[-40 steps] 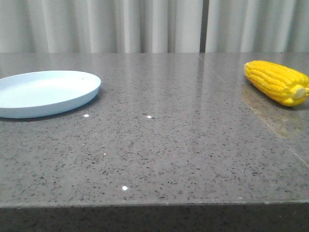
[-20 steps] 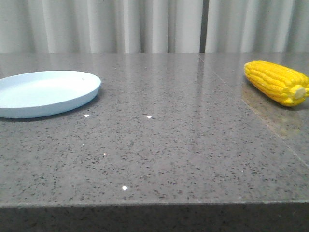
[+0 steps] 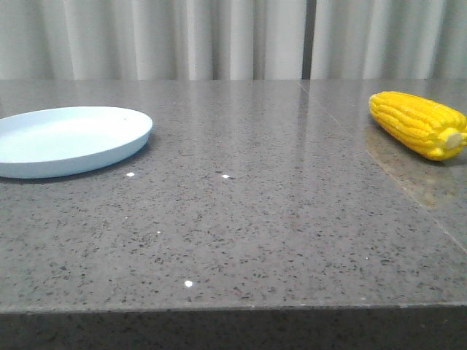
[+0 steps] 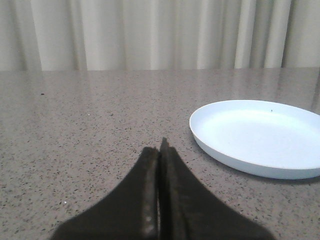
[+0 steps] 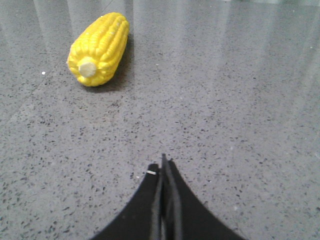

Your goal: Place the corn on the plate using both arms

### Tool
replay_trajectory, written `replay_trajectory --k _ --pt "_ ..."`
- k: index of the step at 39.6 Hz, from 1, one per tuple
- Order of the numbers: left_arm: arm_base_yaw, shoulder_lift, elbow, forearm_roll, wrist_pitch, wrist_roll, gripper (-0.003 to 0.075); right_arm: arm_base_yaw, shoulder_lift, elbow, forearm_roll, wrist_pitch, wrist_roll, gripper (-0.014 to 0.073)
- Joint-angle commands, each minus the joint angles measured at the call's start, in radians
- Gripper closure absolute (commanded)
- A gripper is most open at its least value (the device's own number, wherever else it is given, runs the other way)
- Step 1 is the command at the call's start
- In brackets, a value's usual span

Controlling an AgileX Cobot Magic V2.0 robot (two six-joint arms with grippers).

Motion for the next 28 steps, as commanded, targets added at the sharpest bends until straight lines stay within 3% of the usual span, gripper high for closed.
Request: replay_trajectory --k 1,14,21,28 --pt "0.002 -0.021 0.004 -0.009 -0.085 -0.008 0.0741 0.002 -0.017 -0.004 -0.001 -0.082 -0.006 0.0708" --pt "0.0 -0.021 -0.045 -0.009 -0.291 -0.008 0.0741 0.002 -0.017 -0.067 0.048 -0.159 -0.006 0.0708" --pt "0.0 0.026 -0.254 -0.001 -0.092 -0.008 0.0741 0.002 0.013 -0.257 0.047 -0.107 -0.006 0.0706" --pt "0.0 0.205 -0.441 0.044 0.098 0.01 0.0741 0.002 0.179 -0.466 0.07 0.017 -0.006 0.0706"
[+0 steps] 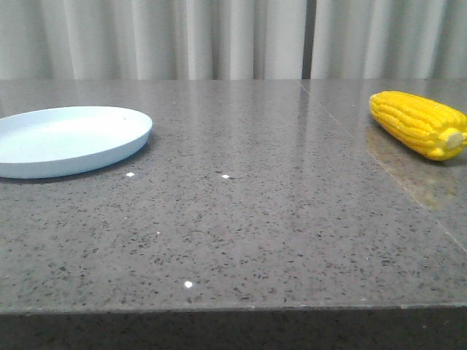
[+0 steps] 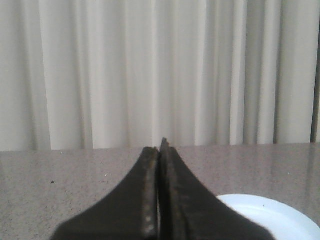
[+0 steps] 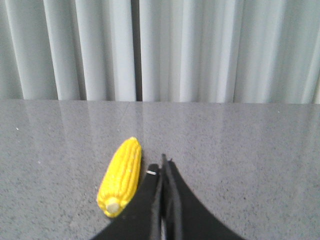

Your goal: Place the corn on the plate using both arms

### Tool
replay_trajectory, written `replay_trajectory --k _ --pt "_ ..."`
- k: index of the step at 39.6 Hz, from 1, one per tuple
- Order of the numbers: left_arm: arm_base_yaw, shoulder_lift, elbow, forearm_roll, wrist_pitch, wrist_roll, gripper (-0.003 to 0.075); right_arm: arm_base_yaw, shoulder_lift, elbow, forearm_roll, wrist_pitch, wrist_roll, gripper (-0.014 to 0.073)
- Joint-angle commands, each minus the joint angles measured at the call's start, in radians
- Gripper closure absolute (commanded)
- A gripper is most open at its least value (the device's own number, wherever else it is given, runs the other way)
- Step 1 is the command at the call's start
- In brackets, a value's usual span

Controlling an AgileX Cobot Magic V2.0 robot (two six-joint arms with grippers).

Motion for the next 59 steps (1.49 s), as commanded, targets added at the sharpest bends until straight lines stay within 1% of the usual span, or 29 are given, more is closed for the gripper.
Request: replay_trajectory --k 1,5,10,12,14,15,16,17,18,19,20,21,22,23,25,26,27,30,37,41,48,51,55,59 --pt "0.0 0.115 -0.103 0.027 0.016 0.004 0.0741 0.002 0.111 -0.127 0.015 -0.004 -0.006 0.0706" --pt "0.0 0.2 -0.144 0.035 0.014 0.004 0.0741 0.002 0.207 -0.194 0.015 0.011 -0.006 0.0706" --pt "0.0 0.24 -0.149 0.035 0.005 0.004 0.0739 0.002 0.269 -0.211 0.015 -0.002 -0.006 0.0706" --pt "0.0 0.24 -0.149 0.035 0.007 0.004 0.0727 0.002 0.274 -0.211 0.015 -0.003 -0.006 0.0699" --pt "0.0 0.24 -0.149 0.035 0.007 0.004 0.0655 0.002 0.275 -0.211 0.015 -0.004 -0.006 0.066" --pt "0.0 0.24 -0.149 0.035 0.007 0.004 0.0617 0.002 0.275 -0.211 0.015 -0.004 -0.006 0.0624" --pt "0.0 0.24 -0.149 0.035 0.007 0.004 0.0538 0.002 0.275 -0.211 0.015 -0.004 -0.006 0.0578" --pt "0.0 0.24 -0.149 0.035 0.007 0.004 0.0482 0.002 0.275 -0.211 0.015 -0.004 -0.006 0.0519" --pt "0.0 0.24 -0.149 0.035 0.009 0.004 0.0403 0.002 0.275 -0.211 0.015 -0.004 -0.006 0.047" --pt "0.0 0.24 -0.149 0.035 0.009 0.004 0.0342 0.002 0.275 -0.211 0.015 -0.004 -0.006 0.0397" --pt "0.0 0.24 -0.149 0.035 0.009 0.004 0.0265 0.002 0.275 -0.211 0.015 -0.004 -0.006 0.0339" --pt "0.0 0.24 -0.149 0.035 0.009 0.004 0.0197 0.002 0.275 -0.211 0.014 -0.004 -0.006 0.0243" --pt "0.0 0.24 -0.149 0.035 0.009 0.004 0.0142 0.002 0.275 -0.211 0.014 -0.004 -0.006 0.0188" --pt "0.0 0.24 -0.149 0.035 0.009 0.004 0.0111 0.002 0.275 -0.211 0.014 -0.004 -0.006 0.0123" --pt "0.0 0.24 -0.145 0.035 0.009 0.004 0.0065 0.002 0.275 -0.211 0.014 -0.004 -0.006 0.0032" --pt "0.0 0.24 -0.14 0.035 0.009 0.004 0.0062 0.002 0.275 -0.211 0.014 -0.003 -0.006 -0.0006" --pt "0.0 0.24 -0.138 0.035 0.009 0.004 0.0062 0.002 0.275 -0.211 0.014 -0.003 -0.006 -0.0019" --pt "0.0 0.24 -0.127 0.035 0.007 0.004 0.0062 0.002 0.275 -0.211 0.014 -0.003 -0.006 0.0001" --pt "0.0 0.247 -0.123 0.012 0.005 0.004 0.0062 0.002 0.275 -0.211 0.014 -0.003 -0.006 0.0002" --pt "0.0 0.308 -0.146 -0.001 0.028 0.004 0.0062 0.002 0.275 -0.211 0.014 -0.003 -0.006 0.0002" --pt "0.0 0.548 -0.279 -0.006 0.142 0.004 0.0062 0.002 0.275 -0.211 0.014 -0.003 -0.006 0.0002" --pt "-0.006 0.66 -0.364 -0.028 0.233 0.004 0.0062 0.002 0.275 -0.211 0.014 -0.003 -0.006 0.0002" --pt "-0.044 0.797 -0.464 -0.052 0.332 0.004 0.0063 0.002 0.275 -0.211 0.014 -0.003 -0.006 0.0002" --pt "-0.083 0.932 -0.545 -0.052 0.401 0.004 0.0063 0.002 0.275 -0.211 0.014 -0.003 -0.006 0.0002"
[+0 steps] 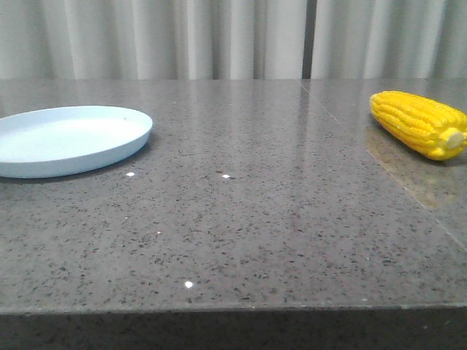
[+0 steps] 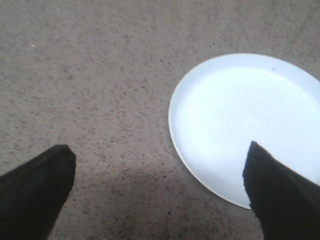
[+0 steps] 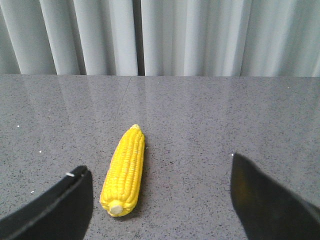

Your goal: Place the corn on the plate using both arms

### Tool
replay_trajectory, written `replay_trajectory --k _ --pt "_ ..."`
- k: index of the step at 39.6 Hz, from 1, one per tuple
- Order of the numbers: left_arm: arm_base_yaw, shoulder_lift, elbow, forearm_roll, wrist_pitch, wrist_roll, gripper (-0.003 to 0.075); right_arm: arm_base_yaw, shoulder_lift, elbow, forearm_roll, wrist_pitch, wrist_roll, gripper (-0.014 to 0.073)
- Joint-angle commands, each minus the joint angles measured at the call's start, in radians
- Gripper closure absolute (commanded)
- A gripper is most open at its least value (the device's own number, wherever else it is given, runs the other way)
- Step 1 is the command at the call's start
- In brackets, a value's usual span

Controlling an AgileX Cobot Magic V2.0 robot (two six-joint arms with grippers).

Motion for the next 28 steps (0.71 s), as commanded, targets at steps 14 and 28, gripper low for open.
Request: replay_trajectory --k 14,28 --pt "-0.071 0.437 -0.314 -0.017 0.147 0.0 0.0071 0.002 0.016 -0.037 0.005 -0.074 -0.006 0.0002" --pt "-0.071 0.579 -0.361 -0.019 0.147 0.0 0.0268 0.002 0.016 -0.037 0.005 -0.074 -0.006 0.0002"
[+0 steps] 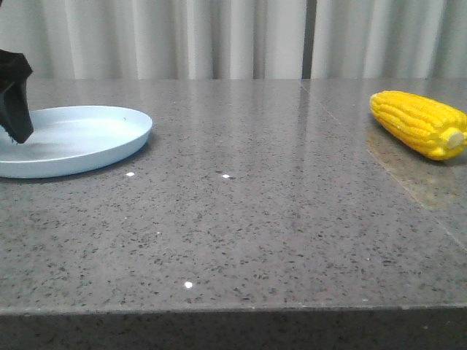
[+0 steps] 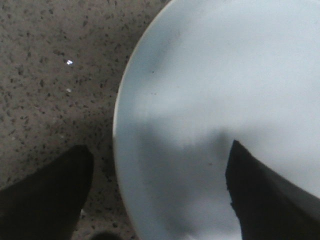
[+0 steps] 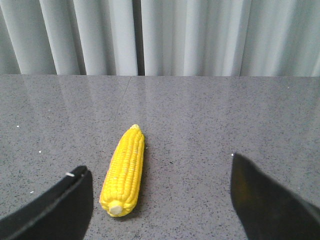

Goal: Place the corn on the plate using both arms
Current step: 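Lower the left gripper to the pale blue plate rim and grip it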

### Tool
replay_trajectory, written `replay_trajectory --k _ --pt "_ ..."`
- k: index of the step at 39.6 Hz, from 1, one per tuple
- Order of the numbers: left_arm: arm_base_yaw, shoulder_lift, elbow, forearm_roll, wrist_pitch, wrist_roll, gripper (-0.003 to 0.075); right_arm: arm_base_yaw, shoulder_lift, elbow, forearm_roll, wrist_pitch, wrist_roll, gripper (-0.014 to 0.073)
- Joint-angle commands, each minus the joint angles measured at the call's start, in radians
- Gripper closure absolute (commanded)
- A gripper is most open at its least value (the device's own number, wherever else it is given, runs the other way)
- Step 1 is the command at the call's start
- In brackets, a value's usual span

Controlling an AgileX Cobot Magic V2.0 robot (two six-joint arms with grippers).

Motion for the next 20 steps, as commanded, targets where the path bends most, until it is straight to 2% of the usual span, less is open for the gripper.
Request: replay_trajectory --k 1,5,9,18,20 --pt "-0.005 -0.021 -0.032 -0.012 -0.032 0.0 0.0278 0.002 0.016 -0.037 0.005 -0.074 -0.006 0.0002" --pt "-0.005 -0.022 -0.032 -0.012 -0.034 0.0 0.0332 0.002 0.016 -0.037 0.005 -0.074 -0.006 0.0002" --pt "-0.005 -0.022 -0.032 -0.012 -0.034 0.0 0.0426 0.002 0.016 -0.037 0.005 -0.074 -0.006 0.0002" --pt "-0.005 -0.022 -0.032 -0.021 -0.034 0.0 0.0743 0.002 0.016 -0.037 0.005 -0.074 -0.006 0.0002" --pt "-0.005 -0.023 -0.032 -0.037 -0.042 0.0 0.0741 0.002 0.016 -0.037 0.005 -0.074 -0.006 0.0002"
